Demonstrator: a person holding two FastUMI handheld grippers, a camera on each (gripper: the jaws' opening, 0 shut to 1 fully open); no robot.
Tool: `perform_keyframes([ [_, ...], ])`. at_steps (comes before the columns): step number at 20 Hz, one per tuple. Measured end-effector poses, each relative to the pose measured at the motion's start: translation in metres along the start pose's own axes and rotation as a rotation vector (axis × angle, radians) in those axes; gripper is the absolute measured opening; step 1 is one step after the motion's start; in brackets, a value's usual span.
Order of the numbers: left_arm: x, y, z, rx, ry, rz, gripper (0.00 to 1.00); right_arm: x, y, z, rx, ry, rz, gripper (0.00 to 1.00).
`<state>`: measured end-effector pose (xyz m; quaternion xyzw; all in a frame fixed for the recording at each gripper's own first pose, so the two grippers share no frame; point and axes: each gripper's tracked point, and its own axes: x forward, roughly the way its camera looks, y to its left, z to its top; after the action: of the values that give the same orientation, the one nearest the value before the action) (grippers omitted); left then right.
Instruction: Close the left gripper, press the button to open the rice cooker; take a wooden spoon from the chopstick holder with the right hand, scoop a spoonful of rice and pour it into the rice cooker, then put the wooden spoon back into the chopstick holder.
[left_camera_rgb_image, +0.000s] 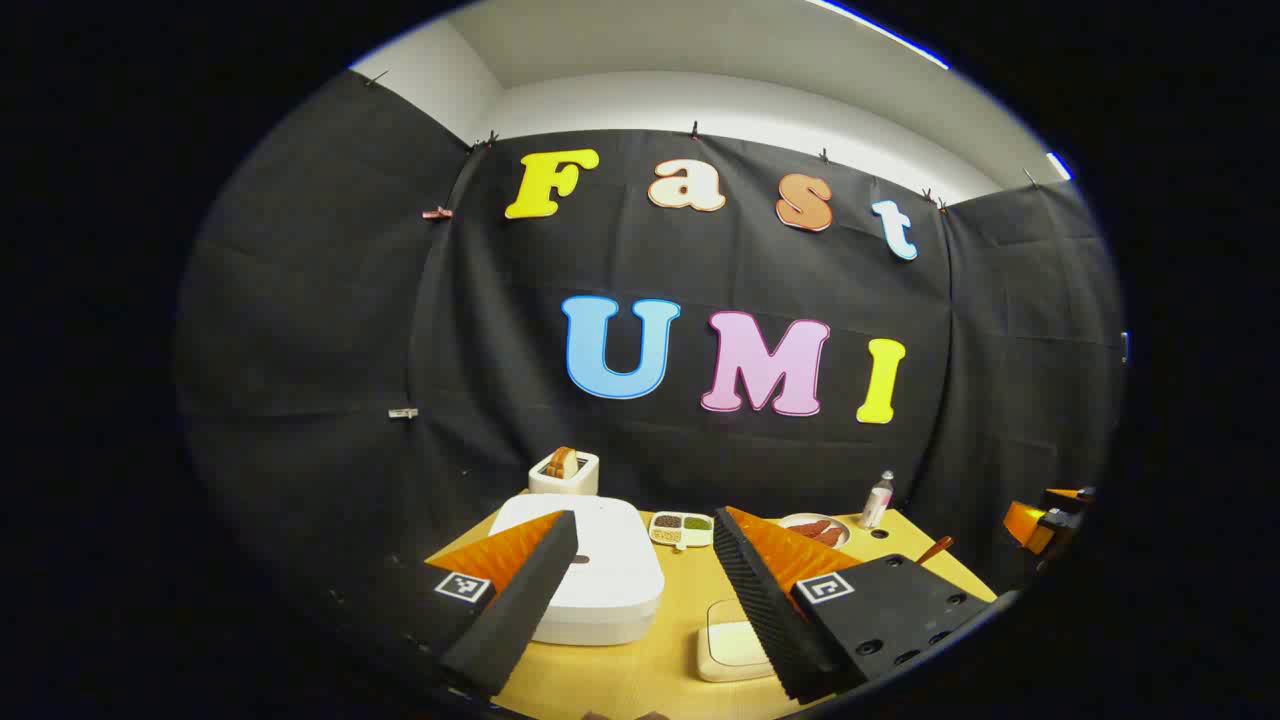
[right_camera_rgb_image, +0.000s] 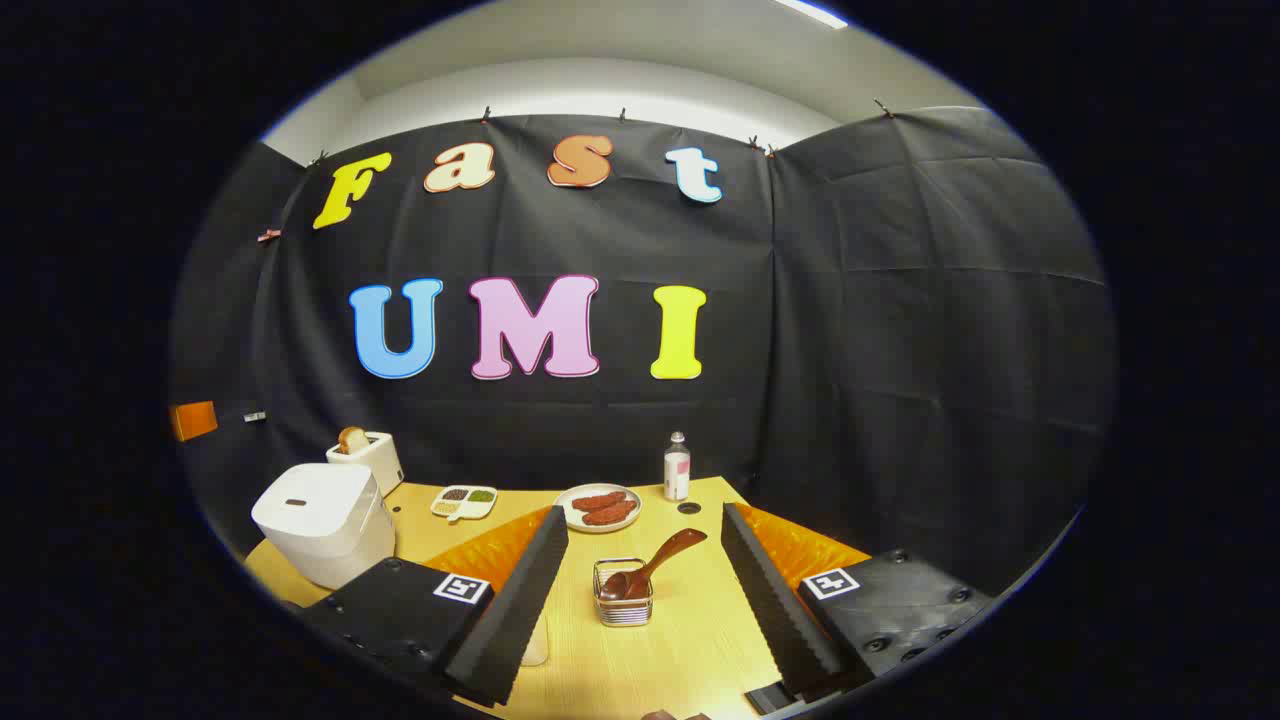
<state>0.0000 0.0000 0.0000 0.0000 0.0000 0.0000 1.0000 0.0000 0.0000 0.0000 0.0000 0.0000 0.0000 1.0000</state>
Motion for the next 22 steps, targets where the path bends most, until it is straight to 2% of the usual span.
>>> perform_keyframes([
  [4, -0.008, 0.015, -0.003, 0.012, 0.0, -0.05, 0.95, -0.017, 0.007, 0.005, 0.002, -0.01, -0.056, 1.0],
  [8, -0.011, 0.028, -0.004, 0.03, -0.006, -0.079, 0.95, -0.035, 0.015, 0.013, 0.004, -0.025, -0.091, 0.98],
  [12, -0.011, 0.041, -0.005, 0.029, -0.003, -0.073, 0.95, -0.04, 0.025, 0.015, -0.004, -0.036, -0.085, 1.0],
  [17, -0.009, 0.045, -0.007, 0.026, 0.009, -0.075, 0.95, -0.038, 0.032, 0.017, 0.014, -0.046, -0.079, 0.98],
  [22, 0.002, 0.054, -0.012, 0.025, 0.026, -0.037, 0.95, -0.03, 0.035, 0.01, 0.022, -0.028, -0.063, 0.98],
])
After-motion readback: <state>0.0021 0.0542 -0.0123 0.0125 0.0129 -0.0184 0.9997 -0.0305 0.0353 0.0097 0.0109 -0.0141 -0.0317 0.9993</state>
